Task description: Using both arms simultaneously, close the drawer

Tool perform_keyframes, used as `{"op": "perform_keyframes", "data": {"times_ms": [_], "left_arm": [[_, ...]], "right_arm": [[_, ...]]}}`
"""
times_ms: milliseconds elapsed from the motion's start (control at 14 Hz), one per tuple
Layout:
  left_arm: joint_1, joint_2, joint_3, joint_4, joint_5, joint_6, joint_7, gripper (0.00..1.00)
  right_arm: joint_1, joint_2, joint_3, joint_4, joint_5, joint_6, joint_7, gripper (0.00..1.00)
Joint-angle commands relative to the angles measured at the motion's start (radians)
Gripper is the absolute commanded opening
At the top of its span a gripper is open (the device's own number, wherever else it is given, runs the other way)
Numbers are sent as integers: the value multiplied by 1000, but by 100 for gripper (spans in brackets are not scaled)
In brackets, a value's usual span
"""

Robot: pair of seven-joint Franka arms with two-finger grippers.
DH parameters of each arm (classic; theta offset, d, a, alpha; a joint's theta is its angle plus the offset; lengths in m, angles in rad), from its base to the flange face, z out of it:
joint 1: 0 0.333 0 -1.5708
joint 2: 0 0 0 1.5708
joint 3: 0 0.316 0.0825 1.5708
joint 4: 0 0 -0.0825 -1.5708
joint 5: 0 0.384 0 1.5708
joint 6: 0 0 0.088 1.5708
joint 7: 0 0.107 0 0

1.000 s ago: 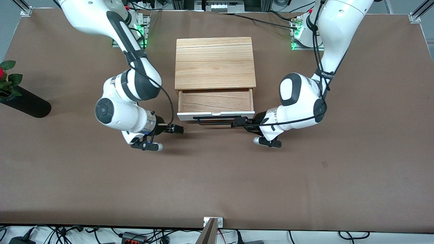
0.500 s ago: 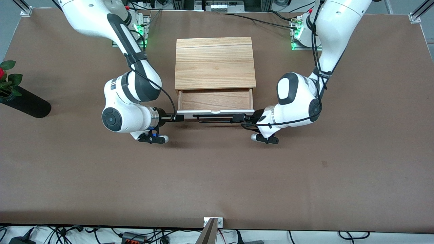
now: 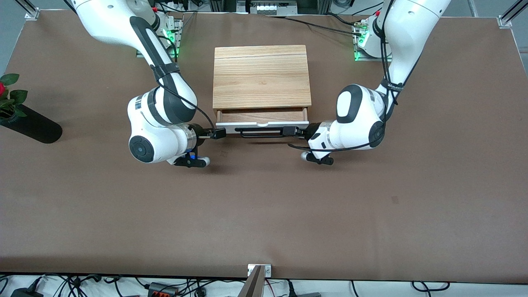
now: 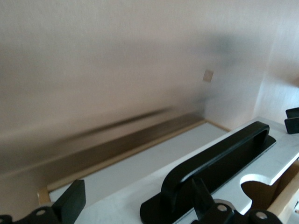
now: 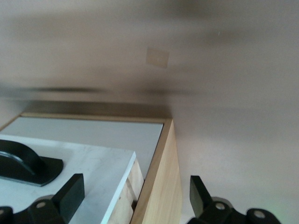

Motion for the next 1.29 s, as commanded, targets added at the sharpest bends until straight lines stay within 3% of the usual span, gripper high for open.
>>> {"op": "perform_keyframes", "data": {"times_ms": [0,143,786,1000,1214], "left_arm": [[2,-60,0,-55,-25,-68,15,100],[5,-66,2,-55,-25,-141,15,100],[-9,-77,-4,-100,-19,-248,15,100],[2,-74,-3,-92,-16,-277,13,100],[2,-67,8,-38,-5,-279,2,100]], "right_arm": [[-4,2,7,-5,43,-81,-19,100],[-4,3,7,-5,47,-95,-19,100],[-4,46,-1,7,84,-82,-4,100],[-36,54,-59,111,71,-76,-11,100],[-79,57,-77,206,70,-73,-4,100]]}}
